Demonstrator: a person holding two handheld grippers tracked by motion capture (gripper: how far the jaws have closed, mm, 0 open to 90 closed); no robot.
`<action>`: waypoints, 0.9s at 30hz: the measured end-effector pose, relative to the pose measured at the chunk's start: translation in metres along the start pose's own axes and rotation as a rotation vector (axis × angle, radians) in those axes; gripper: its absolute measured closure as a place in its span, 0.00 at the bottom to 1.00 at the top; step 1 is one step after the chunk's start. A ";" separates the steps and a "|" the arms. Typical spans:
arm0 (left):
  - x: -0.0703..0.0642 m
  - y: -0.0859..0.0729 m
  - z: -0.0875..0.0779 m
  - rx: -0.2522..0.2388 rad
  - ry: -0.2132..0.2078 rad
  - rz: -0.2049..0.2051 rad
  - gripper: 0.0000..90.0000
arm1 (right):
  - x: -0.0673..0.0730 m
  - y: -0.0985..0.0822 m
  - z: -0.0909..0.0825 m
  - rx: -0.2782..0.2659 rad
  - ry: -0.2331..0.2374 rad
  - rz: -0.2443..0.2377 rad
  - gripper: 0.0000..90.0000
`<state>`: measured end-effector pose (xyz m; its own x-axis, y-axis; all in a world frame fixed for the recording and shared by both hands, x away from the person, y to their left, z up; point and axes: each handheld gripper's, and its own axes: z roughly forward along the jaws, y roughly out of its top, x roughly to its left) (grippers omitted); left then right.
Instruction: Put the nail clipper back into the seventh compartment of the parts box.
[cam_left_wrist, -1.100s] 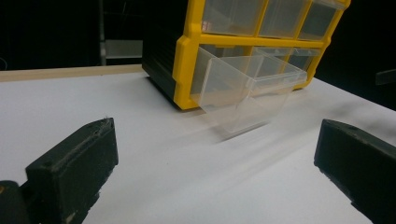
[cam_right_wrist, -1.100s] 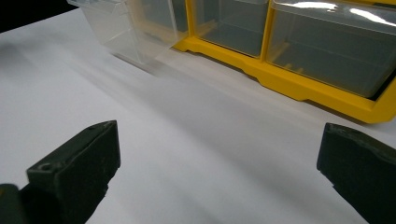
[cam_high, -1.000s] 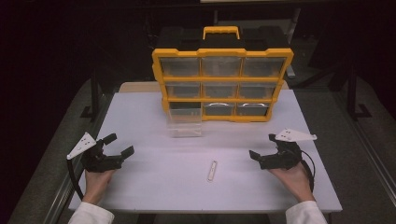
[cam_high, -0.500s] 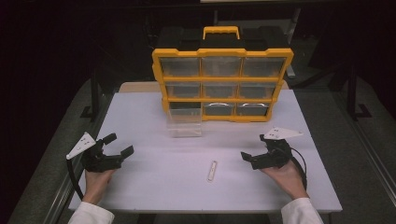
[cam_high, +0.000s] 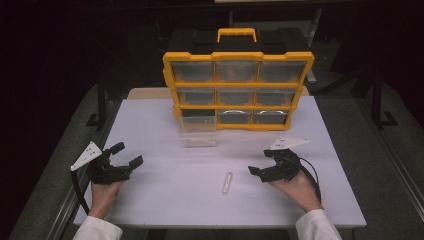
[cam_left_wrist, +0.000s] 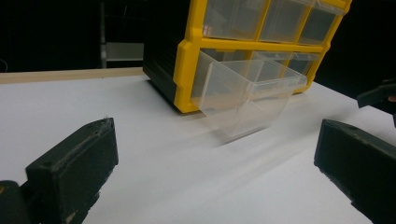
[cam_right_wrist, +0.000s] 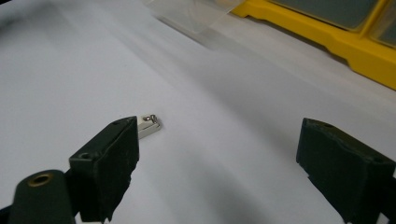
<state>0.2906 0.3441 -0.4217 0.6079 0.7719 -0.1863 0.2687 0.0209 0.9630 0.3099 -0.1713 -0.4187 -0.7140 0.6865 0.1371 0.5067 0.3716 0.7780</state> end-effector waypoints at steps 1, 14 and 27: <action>0.000 0.000 0.000 0.000 -0.002 -0.001 0.00 | 0.001 0.001 0.002 0.007 0.004 -0.002 0.14; -0.001 0.000 0.000 -0.005 -0.002 -0.002 0.00 | 0.015 0.009 0.027 0.081 0.038 -0.048 0.20; 0.000 0.000 0.001 -0.001 -0.003 0.000 0.00 | 0.026 0.008 0.042 0.124 0.066 -0.071 0.51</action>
<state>0.2908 0.3434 -0.4219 0.6100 0.7699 -0.1874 0.2679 0.0221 0.9632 0.3159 -0.1245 -0.4350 -0.7782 0.6150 0.1274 0.5065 0.4946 0.7063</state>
